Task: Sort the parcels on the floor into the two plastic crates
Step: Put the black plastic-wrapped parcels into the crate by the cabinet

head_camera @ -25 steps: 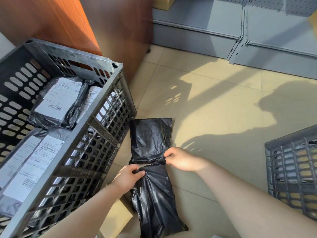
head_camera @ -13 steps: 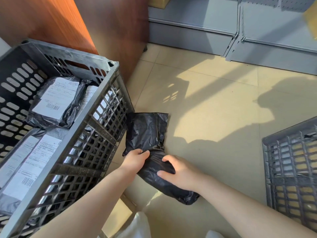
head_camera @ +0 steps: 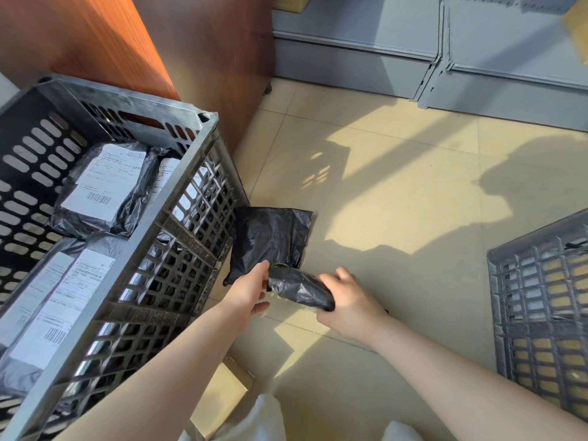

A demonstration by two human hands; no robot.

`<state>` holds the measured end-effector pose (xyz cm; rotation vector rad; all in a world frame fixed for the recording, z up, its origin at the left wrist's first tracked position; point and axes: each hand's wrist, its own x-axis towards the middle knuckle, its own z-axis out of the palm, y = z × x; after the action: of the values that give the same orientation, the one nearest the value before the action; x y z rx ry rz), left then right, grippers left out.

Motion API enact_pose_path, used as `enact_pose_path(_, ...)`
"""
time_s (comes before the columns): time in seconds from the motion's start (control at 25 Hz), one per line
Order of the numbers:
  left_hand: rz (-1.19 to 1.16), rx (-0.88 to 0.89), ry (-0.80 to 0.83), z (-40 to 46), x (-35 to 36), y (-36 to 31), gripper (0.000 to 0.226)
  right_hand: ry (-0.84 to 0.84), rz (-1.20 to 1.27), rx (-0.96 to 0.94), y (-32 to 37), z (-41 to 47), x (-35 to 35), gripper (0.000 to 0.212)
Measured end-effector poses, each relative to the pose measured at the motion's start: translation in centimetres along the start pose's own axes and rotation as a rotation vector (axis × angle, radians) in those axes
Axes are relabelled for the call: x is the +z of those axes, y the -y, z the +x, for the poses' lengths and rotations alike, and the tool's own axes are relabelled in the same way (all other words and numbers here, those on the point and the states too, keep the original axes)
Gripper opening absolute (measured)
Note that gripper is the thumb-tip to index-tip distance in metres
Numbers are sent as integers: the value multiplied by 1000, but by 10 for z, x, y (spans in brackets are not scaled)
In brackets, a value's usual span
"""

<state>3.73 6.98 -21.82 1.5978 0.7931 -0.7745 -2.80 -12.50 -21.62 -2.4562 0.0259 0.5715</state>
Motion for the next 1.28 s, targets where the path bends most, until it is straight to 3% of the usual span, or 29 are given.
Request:
enact_pose_path(0.12, -9, 4, 65, 2, 3, 10, 35, -17, 220, 128, -5, 7, -8, 32)
enact_pose_path(0.32, 146, 3, 280, -3, 6, 22, 56, -79, 735, 339, -9, 8, -10, 33)
enact_pose_path(0.48, 44, 28, 448, -21, 9, 16, 49, -121, 1032, 468, 2, 11, -26, 15)
enact_pose_path(0.68, -115, 156, 467, -48, 7, -12, 43, -189, 1150, 439, 19, 14, -47, 11)
enact_pose_path(0.96, -59, 337, 377, -71, -12, -57, 47, -231, 1136, 322, 53, 16, -81, 14)
enact_pose_path(1.28, 49, 534, 268, -117, -79, -124, 25, -227, 1177, 214, 124, 18, -114, 17)
